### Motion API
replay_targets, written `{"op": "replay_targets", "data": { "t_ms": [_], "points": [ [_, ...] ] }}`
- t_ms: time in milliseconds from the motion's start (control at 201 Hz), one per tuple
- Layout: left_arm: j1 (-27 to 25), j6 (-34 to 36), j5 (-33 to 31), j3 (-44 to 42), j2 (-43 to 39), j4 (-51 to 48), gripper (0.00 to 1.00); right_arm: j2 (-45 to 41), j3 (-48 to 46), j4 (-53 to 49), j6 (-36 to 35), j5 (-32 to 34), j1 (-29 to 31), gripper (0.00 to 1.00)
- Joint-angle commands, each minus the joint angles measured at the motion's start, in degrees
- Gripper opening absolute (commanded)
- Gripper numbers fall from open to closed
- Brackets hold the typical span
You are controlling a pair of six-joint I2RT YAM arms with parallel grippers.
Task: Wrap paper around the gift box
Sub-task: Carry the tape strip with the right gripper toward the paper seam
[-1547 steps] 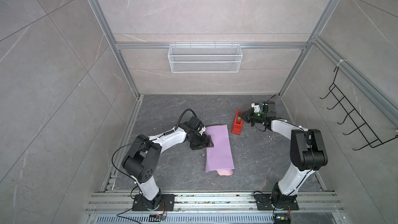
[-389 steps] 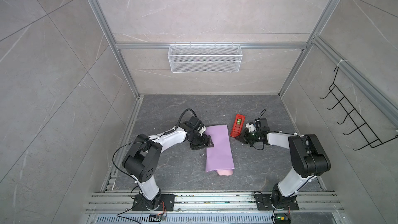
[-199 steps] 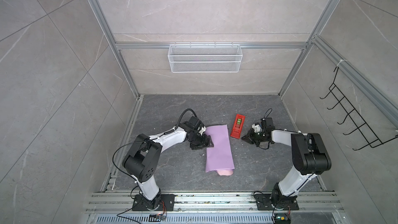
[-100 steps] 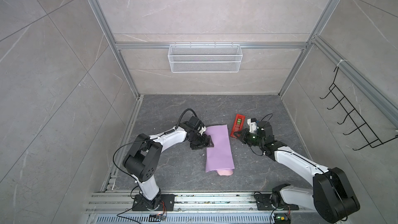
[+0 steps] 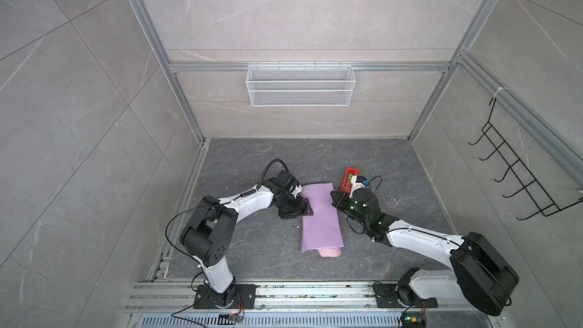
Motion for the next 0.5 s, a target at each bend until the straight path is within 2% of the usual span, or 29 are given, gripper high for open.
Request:
{"op": "replay_targets", "data": {
  "t_ms": [0,204,493],
  "points": [
    [-0.6,1.3,-5.5,-1.4,3.4,-4.2,0.81,0.6,-1.9,4.1,1.3,7.0,2.0,0.00],
    [-0.6,1.3,-5.5,-1.5,3.3,-4.1,0.81,0.5,-4.7,5.7,2.1,10.3,4.5,0.00],
    [-0.6,1.3,-5.4,-1.7,3.2,-4.0,0.81,2.9,-6.3,7.9,2.1,10.9,4.6,0.00]
  ]
}}
